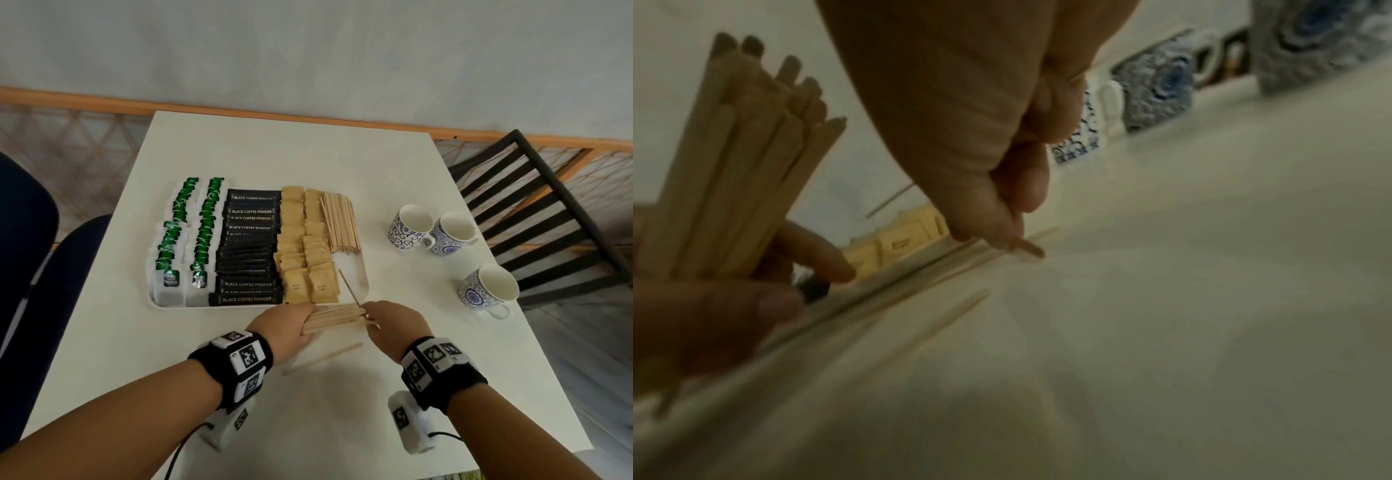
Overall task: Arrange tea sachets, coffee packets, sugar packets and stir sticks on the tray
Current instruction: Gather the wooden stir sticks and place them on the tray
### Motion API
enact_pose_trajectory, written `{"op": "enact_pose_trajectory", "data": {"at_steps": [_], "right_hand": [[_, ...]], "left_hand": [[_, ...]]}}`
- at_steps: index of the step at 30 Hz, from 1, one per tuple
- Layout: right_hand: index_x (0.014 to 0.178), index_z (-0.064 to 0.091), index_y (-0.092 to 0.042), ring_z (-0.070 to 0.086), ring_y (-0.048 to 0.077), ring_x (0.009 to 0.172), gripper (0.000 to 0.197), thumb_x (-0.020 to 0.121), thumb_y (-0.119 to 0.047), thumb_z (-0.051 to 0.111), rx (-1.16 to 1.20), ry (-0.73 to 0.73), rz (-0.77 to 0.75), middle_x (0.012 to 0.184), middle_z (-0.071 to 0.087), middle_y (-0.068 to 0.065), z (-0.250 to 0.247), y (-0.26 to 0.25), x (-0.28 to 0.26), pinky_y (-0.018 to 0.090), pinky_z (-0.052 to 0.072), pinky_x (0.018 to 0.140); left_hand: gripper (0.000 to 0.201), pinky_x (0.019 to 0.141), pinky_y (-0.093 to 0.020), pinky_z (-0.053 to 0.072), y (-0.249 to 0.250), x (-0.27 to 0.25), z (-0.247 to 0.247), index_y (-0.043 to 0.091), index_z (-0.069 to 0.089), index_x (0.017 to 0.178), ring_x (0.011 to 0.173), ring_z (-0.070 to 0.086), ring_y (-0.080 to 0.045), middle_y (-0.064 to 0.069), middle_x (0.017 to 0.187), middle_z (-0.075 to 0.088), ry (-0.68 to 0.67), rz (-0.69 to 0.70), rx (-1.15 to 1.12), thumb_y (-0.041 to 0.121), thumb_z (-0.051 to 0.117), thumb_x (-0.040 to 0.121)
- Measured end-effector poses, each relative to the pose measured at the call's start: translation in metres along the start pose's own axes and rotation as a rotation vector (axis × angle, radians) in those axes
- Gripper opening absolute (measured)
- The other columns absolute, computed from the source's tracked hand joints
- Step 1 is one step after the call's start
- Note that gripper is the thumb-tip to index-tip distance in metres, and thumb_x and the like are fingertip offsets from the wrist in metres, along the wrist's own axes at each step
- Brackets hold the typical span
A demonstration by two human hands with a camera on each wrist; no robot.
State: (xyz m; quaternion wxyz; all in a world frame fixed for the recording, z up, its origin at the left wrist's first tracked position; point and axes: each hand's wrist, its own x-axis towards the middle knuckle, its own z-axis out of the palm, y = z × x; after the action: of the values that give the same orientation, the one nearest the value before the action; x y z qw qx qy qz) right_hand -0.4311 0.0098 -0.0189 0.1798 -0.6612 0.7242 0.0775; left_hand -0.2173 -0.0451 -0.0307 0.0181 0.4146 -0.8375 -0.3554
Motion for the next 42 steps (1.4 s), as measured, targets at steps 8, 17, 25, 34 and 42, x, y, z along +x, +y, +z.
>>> {"op": "enact_pose_trajectory", "data": {"at_steps": [8,17,25,34,42], "right_hand": [[0.122,0.050,-0.031,0.054,0.016,0.106,0.036,0.089,-0.019,0.043,0.103,0.115,-0.029,0.115,0.057,-0.009,0.003,0.011,-0.010,0.030,0.042,0.076],[0.118,0.057,-0.023,0.053,0.021,0.110,0.031,0.094,-0.040,0.048,-0.084,-0.089,-0.072,0.116,0.055,-0.001,0.000,0.005,0.009,0.033,0.043,0.084],[0.113,0.055,-0.015,0.058,0.027,0.100,0.030,0.090,-0.029,0.043,-0.263,-0.156,-0.256,0.110,0.057,0.005,-0.001,-0.008,0.009,0.031,0.040,0.072],[0.099,0.055,-0.013,0.060,0.032,0.088,0.019,0.087,-0.022,0.044,-0.275,-0.159,-0.335,0.097,0.063,0.010,-0.002,-0.016,0.002,0.030,0.035,0.064],[0.109,0.060,-0.014,0.062,0.035,0.090,0.031,0.093,-0.031,0.040,-0.248,-0.025,-0.381,0.101,0.067,0.011,0.011,-0.019,-0.012,0.036,0.041,0.068]], "left_hand": [[0.004,0.067,-0.031,0.048,0.004,0.001,-0.003,0.025,0.059,0.095,0.075,0.061,-0.019,-0.002,0.082,0.065,0.277,-0.087,-0.364,0.027,0.057,0.092],[0.008,0.062,-0.011,0.041,-0.005,-0.006,-0.006,0.028,0.062,0.099,0.074,0.059,-0.003,0.007,0.083,0.065,0.334,-0.113,-0.351,0.028,0.059,0.092],[0.012,0.068,-0.026,0.043,-0.001,-0.001,0.004,0.019,0.065,0.097,0.077,0.056,-0.014,0.002,0.087,0.057,0.223,-0.034,-0.183,0.028,0.060,0.091],[0.016,0.072,-0.023,0.044,0.010,0.004,0.018,0.019,0.066,0.095,0.083,0.057,-0.012,0.003,0.094,0.060,0.053,-0.023,-0.144,0.032,0.060,0.089],[0.013,0.065,-0.021,0.037,0.012,0.000,0.017,0.025,0.053,0.080,0.077,0.055,-0.013,0.004,0.086,0.059,-0.021,-0.069,-0.049,0.032,0.058,0.090]]}}
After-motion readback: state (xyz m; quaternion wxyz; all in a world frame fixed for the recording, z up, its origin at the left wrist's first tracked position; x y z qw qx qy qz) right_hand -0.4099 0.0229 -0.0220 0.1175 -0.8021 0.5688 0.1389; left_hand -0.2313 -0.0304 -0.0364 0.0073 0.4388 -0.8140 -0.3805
